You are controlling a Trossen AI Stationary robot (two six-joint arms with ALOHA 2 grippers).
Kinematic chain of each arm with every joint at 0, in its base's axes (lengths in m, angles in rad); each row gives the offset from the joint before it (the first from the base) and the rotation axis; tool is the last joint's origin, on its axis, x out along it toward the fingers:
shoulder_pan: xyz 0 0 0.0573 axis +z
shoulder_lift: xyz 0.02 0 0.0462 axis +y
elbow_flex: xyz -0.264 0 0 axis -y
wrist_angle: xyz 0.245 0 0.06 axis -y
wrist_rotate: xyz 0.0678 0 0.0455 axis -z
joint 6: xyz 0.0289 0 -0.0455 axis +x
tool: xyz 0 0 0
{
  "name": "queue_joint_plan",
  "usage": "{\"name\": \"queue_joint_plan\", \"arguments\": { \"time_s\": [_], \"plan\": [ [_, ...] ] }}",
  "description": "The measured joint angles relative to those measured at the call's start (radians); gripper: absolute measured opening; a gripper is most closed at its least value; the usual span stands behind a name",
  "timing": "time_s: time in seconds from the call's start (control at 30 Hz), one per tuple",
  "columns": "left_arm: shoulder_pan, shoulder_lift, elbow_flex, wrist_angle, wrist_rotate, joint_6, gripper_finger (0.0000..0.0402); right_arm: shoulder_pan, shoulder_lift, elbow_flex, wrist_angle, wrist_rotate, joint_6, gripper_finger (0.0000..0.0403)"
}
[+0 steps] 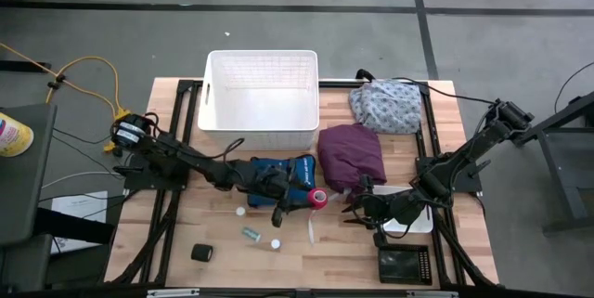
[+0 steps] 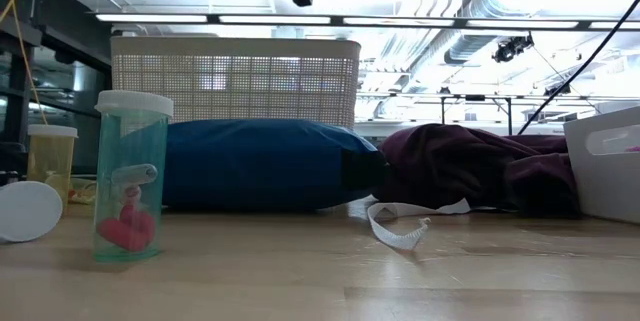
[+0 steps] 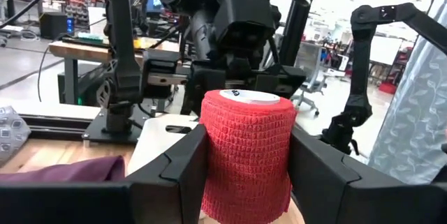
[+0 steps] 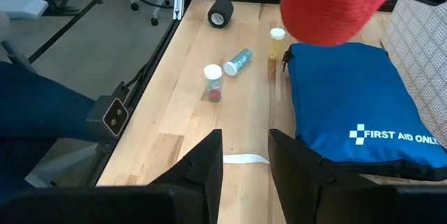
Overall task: Pick & Place Medicine items
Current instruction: Put the red bandage into the white bin
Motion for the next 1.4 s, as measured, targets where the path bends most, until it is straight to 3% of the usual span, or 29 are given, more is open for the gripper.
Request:
{"name": "queue_joint_plan", "arguments": {
  "time_s": [0.57,0.7,1.13,1.27,1.4],
  "plan": [
    [0.014,0.000,0.000,-0.003,0.000,0.004,0.0163,-0.001,0.001,0.000,0.076,0.045,0.129,0.0109],
    [0.014,0.000,0.000,-0.001,0.000,0.003,0.0163,-0.001,0.001,0.000,0.064,0.061,0.163,0.0148],
    [0.014,0.000,0.000,0.000,0.000,-0.007,0.0163,-0.016,0.011,0.000,0.028,0.087,0.174,0.0335],
    [0.014,0.000,0.000,0.013,-0.011,-0.003,0.0163,-0.047,0.013,0.000,0.029,0.127,0.154,0.0362],
    [0.016,0.000,0.000,0.037,-0.049,0.027,0.0163,-0.087,0.026,-0.001,0.048,0.169,0.115,0.0365]
  ]
}}
